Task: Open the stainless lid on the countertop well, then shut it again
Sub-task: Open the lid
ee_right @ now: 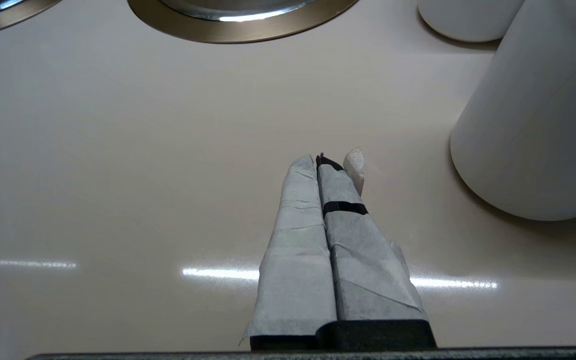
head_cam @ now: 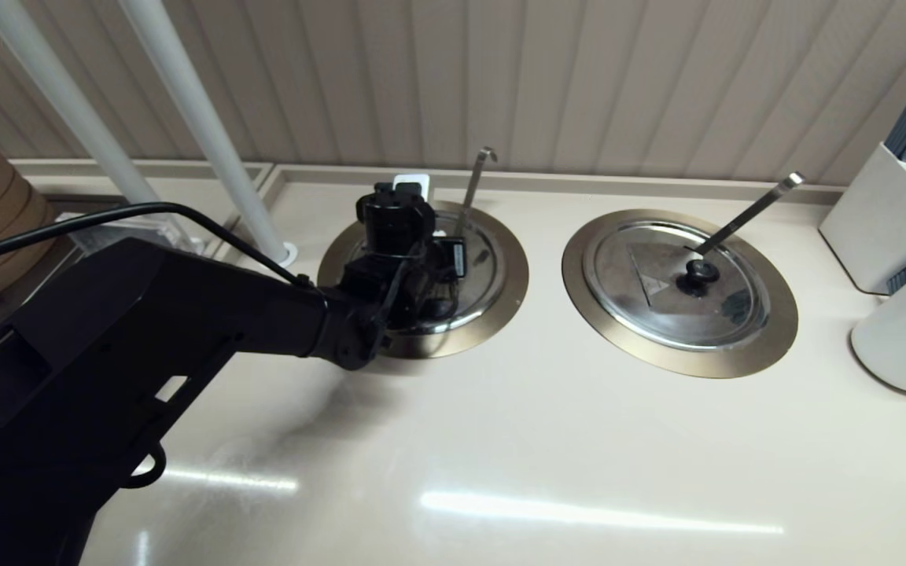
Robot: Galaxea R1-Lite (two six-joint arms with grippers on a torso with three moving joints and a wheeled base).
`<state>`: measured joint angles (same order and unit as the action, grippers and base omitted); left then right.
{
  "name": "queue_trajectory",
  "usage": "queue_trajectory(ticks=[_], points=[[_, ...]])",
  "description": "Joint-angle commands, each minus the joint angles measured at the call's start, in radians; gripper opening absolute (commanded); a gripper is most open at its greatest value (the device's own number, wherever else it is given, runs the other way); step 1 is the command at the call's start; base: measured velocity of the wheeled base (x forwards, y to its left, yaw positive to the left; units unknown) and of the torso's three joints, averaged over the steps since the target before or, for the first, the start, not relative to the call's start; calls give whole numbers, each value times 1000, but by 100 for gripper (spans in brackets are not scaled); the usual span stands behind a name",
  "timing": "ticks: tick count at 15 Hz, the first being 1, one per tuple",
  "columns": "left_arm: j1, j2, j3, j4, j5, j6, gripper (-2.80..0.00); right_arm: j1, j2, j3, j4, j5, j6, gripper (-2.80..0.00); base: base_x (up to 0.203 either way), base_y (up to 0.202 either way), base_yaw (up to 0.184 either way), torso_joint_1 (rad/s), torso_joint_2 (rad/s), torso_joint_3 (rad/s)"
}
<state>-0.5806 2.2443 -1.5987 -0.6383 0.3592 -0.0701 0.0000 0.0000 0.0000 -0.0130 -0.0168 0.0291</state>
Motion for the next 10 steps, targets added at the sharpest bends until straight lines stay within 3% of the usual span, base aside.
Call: queue_trajectory(ticks=[1, 7, 8, 10], points=[[1, -12, -4, -7, 4, 19, 0, 0, 0, 5, -1, 0, 0, -280, 0, 0, 0, 0, 0, 0], [-2, -17, 17, -16, 14, 14, 0, 0, 0, 5, -1, 0, 0, -280, 0, 0, 0, 0, 0, 0], [-6, -6, 34, -41, 16, 13, 0, 0, 0, 5, -1, 0, 0, -280, 0, 0, 0, 0, 0, 0], [-13, 27, 58, -202, 16, 33, 0, 0, 0, 5, -1, 0, 0, -280, 0, 0, 0, 0, 0, 0]])
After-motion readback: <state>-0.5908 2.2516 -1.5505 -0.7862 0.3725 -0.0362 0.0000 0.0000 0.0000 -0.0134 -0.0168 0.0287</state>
